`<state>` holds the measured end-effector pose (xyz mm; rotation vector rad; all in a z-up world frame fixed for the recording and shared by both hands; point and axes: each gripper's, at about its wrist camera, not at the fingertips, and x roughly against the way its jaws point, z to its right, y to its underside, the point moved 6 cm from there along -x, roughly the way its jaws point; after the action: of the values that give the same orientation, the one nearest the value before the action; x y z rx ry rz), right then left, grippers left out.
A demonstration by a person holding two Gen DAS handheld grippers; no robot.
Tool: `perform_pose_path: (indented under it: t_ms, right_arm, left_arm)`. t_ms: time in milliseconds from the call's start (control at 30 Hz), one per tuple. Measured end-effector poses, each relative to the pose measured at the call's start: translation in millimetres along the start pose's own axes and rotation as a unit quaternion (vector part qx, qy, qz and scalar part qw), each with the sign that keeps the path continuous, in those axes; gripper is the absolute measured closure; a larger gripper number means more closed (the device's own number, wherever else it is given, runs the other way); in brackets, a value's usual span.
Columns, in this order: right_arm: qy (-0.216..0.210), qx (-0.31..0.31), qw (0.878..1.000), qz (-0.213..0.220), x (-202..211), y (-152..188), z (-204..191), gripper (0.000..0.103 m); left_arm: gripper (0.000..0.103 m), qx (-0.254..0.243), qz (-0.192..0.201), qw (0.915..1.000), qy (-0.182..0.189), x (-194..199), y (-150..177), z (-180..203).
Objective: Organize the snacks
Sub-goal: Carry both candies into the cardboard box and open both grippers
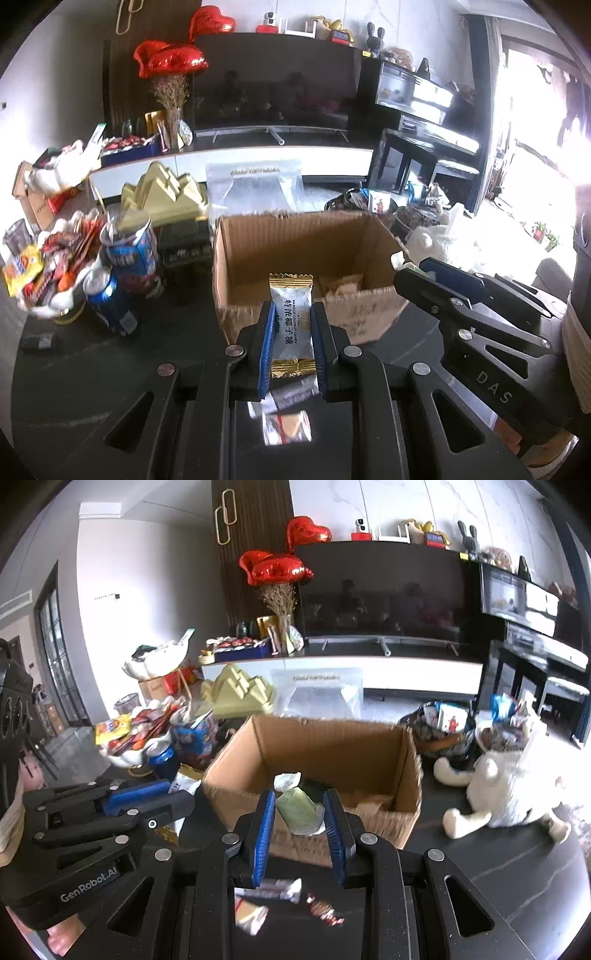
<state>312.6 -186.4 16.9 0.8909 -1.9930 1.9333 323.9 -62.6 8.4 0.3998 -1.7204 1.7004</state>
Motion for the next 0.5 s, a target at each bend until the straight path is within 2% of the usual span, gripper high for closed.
perform_pose_path:
  t_ms: [500]
  right_arm:
    - [0.018,0.009,1.000,-0.017,-53,-30,25,0.075]
  left_arm:
    - [0.083,-0.017,-0.010,0.9998,0.007,-59,-51,-6]
